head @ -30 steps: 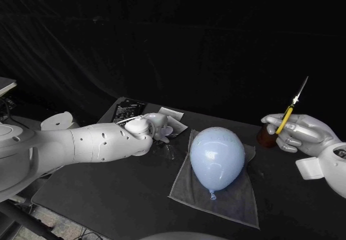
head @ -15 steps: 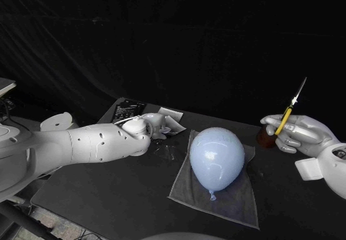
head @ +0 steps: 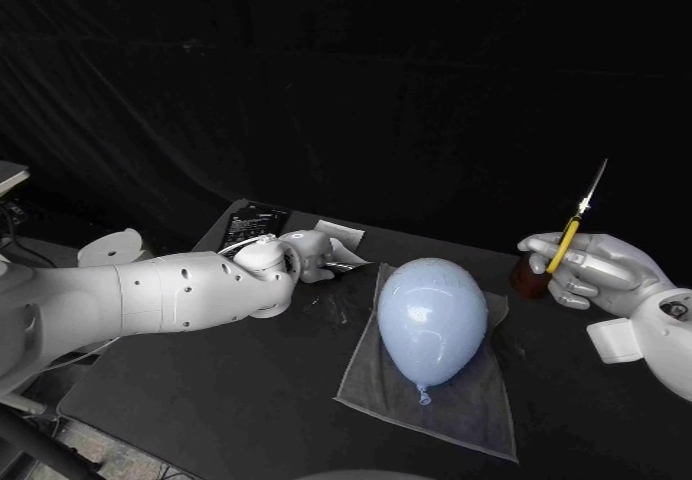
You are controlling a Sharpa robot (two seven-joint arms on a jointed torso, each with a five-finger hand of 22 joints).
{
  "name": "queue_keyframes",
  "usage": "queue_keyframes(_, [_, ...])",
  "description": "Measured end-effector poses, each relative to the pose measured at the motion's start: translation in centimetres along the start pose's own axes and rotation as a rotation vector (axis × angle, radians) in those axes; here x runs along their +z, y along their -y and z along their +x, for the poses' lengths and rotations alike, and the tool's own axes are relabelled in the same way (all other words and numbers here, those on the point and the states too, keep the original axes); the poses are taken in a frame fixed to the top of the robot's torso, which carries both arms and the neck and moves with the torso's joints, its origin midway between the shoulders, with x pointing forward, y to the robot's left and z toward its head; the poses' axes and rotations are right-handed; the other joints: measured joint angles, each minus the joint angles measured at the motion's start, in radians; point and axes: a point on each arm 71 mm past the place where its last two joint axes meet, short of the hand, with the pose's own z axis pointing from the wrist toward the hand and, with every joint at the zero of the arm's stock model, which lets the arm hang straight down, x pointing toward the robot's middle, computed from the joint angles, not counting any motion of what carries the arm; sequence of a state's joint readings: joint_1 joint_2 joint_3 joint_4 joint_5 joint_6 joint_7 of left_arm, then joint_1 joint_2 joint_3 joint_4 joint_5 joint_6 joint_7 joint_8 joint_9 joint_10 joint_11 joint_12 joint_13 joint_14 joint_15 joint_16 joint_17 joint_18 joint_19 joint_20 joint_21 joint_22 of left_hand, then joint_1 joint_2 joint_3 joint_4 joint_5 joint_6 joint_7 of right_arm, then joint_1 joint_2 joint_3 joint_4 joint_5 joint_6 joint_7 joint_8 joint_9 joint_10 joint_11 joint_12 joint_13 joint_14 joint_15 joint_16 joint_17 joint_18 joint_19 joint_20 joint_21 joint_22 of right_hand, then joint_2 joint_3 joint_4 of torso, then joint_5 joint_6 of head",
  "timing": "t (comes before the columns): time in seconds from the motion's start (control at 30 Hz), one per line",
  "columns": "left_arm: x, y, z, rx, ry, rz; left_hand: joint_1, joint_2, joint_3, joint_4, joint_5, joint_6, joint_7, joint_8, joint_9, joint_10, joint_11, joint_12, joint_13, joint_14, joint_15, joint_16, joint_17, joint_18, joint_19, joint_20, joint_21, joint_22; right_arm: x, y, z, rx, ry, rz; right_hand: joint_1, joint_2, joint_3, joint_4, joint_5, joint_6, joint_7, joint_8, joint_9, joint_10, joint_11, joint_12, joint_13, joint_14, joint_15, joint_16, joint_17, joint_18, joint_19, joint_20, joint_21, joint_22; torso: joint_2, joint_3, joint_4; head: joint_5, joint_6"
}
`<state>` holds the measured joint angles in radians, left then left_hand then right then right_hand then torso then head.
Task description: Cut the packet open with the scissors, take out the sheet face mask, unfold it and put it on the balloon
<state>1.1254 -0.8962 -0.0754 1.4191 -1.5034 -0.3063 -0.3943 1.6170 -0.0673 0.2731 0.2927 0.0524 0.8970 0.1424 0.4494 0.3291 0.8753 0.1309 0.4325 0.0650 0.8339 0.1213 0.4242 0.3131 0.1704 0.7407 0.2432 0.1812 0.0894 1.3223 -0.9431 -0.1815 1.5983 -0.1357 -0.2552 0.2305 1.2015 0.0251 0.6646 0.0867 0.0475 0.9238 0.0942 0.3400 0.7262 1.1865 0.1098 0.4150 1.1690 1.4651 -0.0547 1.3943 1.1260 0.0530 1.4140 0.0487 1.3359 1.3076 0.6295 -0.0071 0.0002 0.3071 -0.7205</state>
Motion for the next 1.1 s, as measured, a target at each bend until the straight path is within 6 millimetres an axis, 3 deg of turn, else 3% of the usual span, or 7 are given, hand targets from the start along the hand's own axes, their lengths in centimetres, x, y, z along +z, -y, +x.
queue_keyframes(0.23, [-0.6, 0.7, -1.6, -0.05, 0.022, 0.05, 0.007, 0.007, 0.097, 0.0, -0.006, 0.041, -0.017, 0.019, 0.0, 0.091, 0.008, -0.039, -0.002, 0.066, -0.002, -0.004, 0.0, -0.001, 0.033, -0.002, 0.032, 0.012, 0.1, 0.2, -0.1, -0.001, 0.004, 0.004, 0.0, 0.0, -0.001, -0.001, 0.0, 0.0, 0.0, -0.001, 0.0, 0.0, 0.0, 0.0, 0.0, 0.0, 0.0, 0.0, -0.001, 0.0, 0.0, 0.0, 0.0, 0.0, 0.0, 0.0, -0.0001, -0.006, 0.009])
queue_keyframes(0.4, [-0.7, 1.2, -2.8, -0.081, 0.051, 0.081, -0.003, -0.022, 0.197, -0.002, -0.011, 0.045, -0.014, 0.023, 0.0, 0.133, 0.012, -0.095, -0.003, 0.087, -0.001, -0.031, -0.006, -0.001, 0.037, -0.006, 0.047, 0.021, 0.2, 0.4, -0.2, -0.002, 0.007, 0.009, 0.0, 0.0, -0.001, -0.001, 0.0, 0.002, -0.002, -0.002, 0.0, 0.0, 0.0, 0.0, 0.0, 0.0, 0.0, 0.0, -0.001, 0.0, 0.0, 0.0, 0.0, 0.001, 0.0, 0.0, -0.0007, -0.016, 0.017])
queue_keyframes(0.57, [-0.7, 2.0, -4.1, -0.119, 0.086, 0.124, -0.009, -0.038, 0.241, -0.005, -0.008, 0.05, -0.008, 0.023, 0.0, 0.146, 0.007, -0.116, -0.003, 0.098, -0.005, -0.039, -0.006, -0.001, 0.046, 0.004, 0.058, 0.027, 0.3, 0.6, -0.3, -0.003, 0.009, 0.013, 0.0, 0.0, -0.001, -0.001, 0.0, 0.002, -0.002, -0.002, 0.0, 0.0, 0.0, 0.001, 0.0, 0.0, 0.0, 0.0, -0.002, 0.0, 0.0, 0.0, 0.0, 0.0, 0.0, -0.0002, -0.0013, -0.031, 0.029])
queue_keyframes(0.8, [-0.4, 2.9, -5.5, -0.275, 0.082, 0.18, -0.014, -0.052, 0.28, -0.013, -0.008, 0.059, 0.001, 0.023, 0.0, 0.16, -0.003, -0.134, -0.003, 0.107, -0.013, -0.051, -0.006, -0.001, 0.075, 0.032, 0.088, 0.041, 0.5, 0.8, -0.4, -0.005, 0.014, 0.019, 0.001, -0.001, -0.002, 0.0, 0.0, 0.002, -0.002, -0.004, 0.0, 0.0, 0.0, 0.002, 0.0, 0.0, 0.0, 0.0, -0.002, -0.001, -0.003, 0.003, -0.006, 0.0, 0.001, 0.0, -0.0028, -0.061, 0.051])
queue_keyframes(1.1, [0.5, 3.2, -5.8, -0.696, -0.023, 0.228, -0.017, -0.055, 0.309, -0.037, -0.008, 0.041, 0.019, 0.023, 0.0, 0.174, -0.001, -0.163, -0.002, 0.117, -0.014, -0.072, -0.011, -0.002, 0.103, 0.014, 0.139, 0.069, 0.8, 0.9, -0.6, -0.01, 0.015, 0.026, 0.001, -0.001, -0.001, -0.004, 0.0, 0.001, -0.001, -0.003, 0.0, 0.0, 0.0, 0.003, -0.001, 0.0, 0.0, 0.0, -0.003, -0.001, -0.003, 0.004, -0.006, 0.0, 0.001, 0.0012, -0.0028, -0.108, 0.084])
